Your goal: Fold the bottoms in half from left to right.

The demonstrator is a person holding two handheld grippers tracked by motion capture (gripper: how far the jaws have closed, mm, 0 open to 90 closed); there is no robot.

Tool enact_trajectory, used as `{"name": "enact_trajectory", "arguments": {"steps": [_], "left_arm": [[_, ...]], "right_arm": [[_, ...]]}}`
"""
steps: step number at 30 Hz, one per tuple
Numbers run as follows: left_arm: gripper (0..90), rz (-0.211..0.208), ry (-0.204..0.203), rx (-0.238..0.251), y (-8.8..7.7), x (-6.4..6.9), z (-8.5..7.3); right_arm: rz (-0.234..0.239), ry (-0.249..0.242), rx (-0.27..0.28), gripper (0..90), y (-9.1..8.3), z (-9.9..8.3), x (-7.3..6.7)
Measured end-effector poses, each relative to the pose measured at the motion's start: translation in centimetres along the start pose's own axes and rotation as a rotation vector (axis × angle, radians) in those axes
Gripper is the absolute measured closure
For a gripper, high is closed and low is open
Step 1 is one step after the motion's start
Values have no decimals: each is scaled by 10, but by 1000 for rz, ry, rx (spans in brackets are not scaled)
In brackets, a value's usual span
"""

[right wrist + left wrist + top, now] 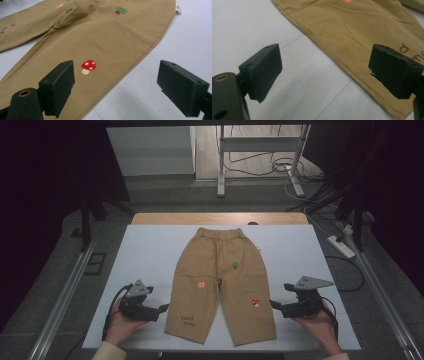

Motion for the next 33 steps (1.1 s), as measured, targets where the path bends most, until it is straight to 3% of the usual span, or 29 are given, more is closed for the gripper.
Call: {"name": "enact_trajectory", "arguments": {"steps": [14, 19, 33], "left_arm": [[116, -8, 8, 0, 4, 1, 4], [114, -26, -1, 6, 4, 1, 3], [115, -19, 3, 0, 5, -1, 5]], "right_arm": [[22, -7, -3, 148, 2, -1, -3], [23, -15, -7, 148, 3, 0, -7], [34, -31, -6, 152, 9, 5, -20]]}}
Point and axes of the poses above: each handheld gripper's, and its own axes: y roughly forward along the jaws, z roughly out of its top, x roughly to its right, the point moved 4 cm from there along y, roughly forward along the jaws, and after that the axes turned 3 degrees about x, right-handed, at the moved point
